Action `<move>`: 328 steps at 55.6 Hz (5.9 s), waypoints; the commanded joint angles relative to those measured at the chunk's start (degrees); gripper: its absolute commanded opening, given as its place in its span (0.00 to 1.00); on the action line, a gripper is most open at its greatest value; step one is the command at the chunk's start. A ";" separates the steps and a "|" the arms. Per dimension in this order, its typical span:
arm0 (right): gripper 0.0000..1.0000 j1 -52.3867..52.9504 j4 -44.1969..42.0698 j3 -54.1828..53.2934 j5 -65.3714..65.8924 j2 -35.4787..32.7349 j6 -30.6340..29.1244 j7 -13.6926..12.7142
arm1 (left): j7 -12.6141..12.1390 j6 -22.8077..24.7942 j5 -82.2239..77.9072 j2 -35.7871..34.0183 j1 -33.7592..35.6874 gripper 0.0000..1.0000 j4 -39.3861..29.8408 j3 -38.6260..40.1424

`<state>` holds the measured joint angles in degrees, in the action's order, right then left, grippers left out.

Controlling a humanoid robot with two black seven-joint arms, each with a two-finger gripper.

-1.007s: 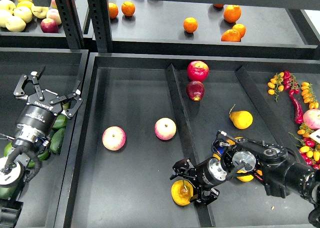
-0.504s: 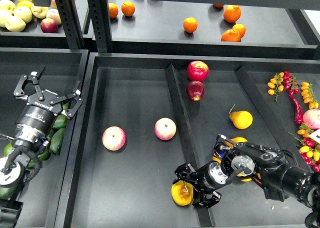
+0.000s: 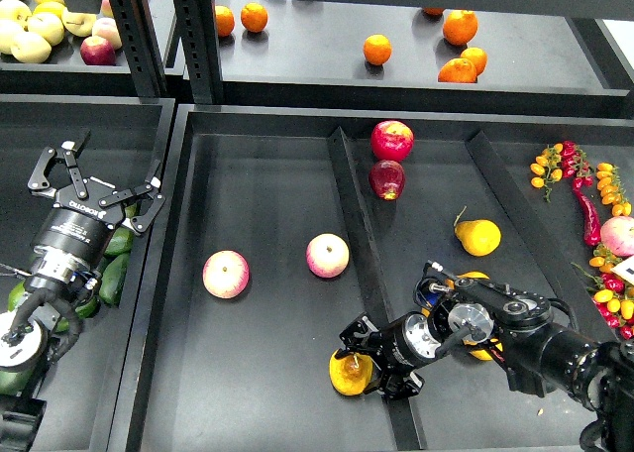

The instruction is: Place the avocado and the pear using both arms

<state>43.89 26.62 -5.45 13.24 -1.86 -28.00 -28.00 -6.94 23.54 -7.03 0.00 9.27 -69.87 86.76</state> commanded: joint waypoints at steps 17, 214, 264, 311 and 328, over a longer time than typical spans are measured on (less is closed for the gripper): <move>0.40 0.41 -1.05 -1.66 0.56 0.10 0.00 0.00 | 0.00 0.01 0.00 0.00 -0.04 1.00 0.00 -0.01; 1.00 4.01 3.26 -1.92 -7.08 -18.35 0.00 0.00 | 0.00 4.46 -0.09 0.00 -0.22 1.00 -0.53 -1.59; 1.00 -10.31 2.82 -68.72 -17.28 -0.61 0.00 0.00 | -0.27 4.46 0.00 0.00 -1.01 1.00 -0.97 -2.82; 1.00 -28.06 16.52 -77.08 -17.28 1.86 0.00 18.68 | 0.88 4.46 0.00 0.00 -2.94 1.00 -1.93 -2.82; 1.00 -35.54 22.94 -77.25 -17.28 1.86 0.00 19.21 | 0.88 4.46 0.27 0.00 -6.19 1.00 -3.34 -3.70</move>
<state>10.41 47.10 -82.58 -4.02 -0.01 -28.00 -9.07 -6.06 28.01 -6.87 0.00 4.38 -72.78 83.68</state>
